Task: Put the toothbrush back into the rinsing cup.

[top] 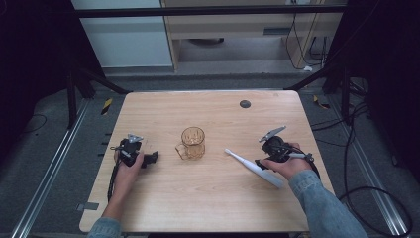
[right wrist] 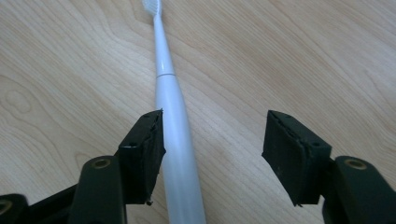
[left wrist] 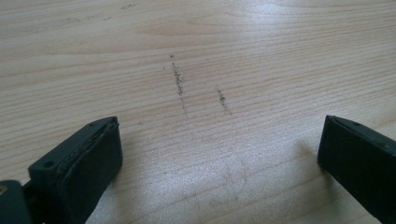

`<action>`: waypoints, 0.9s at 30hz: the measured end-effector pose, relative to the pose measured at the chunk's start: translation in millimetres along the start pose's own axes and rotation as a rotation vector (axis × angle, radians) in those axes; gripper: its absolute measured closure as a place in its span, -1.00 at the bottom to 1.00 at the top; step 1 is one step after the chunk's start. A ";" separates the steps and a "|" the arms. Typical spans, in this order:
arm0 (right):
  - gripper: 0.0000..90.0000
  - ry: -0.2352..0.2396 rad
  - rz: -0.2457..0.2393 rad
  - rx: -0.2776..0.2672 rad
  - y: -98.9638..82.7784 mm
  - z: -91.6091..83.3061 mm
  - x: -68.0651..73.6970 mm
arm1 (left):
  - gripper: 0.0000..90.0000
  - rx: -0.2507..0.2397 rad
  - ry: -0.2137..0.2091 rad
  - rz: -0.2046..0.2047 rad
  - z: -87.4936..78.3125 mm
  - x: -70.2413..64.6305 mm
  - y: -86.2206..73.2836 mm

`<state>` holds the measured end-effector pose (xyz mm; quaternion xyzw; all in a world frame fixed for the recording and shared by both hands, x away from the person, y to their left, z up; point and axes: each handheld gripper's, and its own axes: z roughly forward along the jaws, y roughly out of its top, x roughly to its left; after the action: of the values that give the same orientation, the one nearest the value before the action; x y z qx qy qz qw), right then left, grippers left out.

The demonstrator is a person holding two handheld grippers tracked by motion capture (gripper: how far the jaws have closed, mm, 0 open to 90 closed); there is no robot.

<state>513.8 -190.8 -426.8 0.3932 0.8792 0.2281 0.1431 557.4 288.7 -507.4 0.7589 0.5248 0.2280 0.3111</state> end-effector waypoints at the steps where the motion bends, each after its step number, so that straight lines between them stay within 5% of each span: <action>1: -0.05 0.007 -0.013 0.014 2.3 1.4 1.3 | -1.00 0.000 0.000 -0.001 0.2 0.1 0.2; 8: 0.12 0.044 -0.030 0.041 13.0 7.3 5.7 | -1.00 0.001 0.000 0.000 0.5 0.3 0.6; 27: 0.20 0.083 -0.061 0.168 27.1 37.7 21.1 | -1.00 0.000 -0.001 0.000 5.3 0.9 5.4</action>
<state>533.3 -148.1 -446.7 0.3671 0.9119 0.1653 0.0799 564.8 287.0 -507.2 0.7589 0.5248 0.2275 0.3111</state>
